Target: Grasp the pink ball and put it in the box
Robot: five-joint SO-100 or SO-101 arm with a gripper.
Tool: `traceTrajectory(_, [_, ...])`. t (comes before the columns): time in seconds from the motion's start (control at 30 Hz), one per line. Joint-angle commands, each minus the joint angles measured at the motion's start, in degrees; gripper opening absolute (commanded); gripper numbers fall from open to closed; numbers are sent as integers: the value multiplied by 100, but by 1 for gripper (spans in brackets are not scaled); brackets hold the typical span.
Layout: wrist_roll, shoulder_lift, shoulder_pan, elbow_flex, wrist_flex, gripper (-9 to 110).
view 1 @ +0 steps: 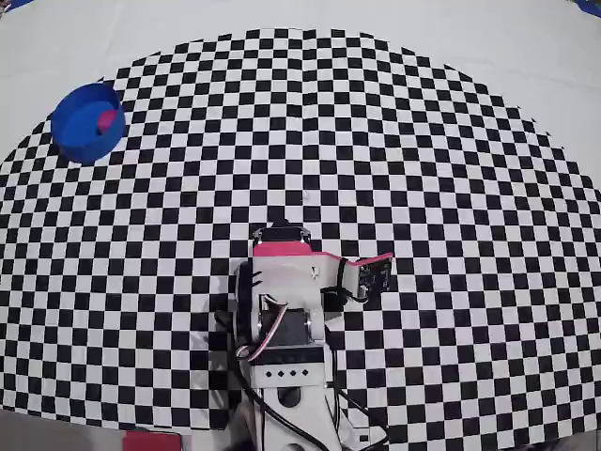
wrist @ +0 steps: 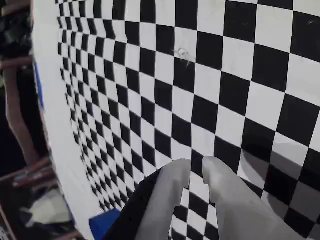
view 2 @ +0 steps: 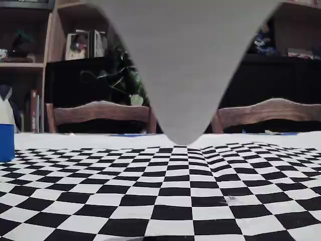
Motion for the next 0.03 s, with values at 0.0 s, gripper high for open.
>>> traceTrajectory(0.0, [44,105,26,44,9,0])
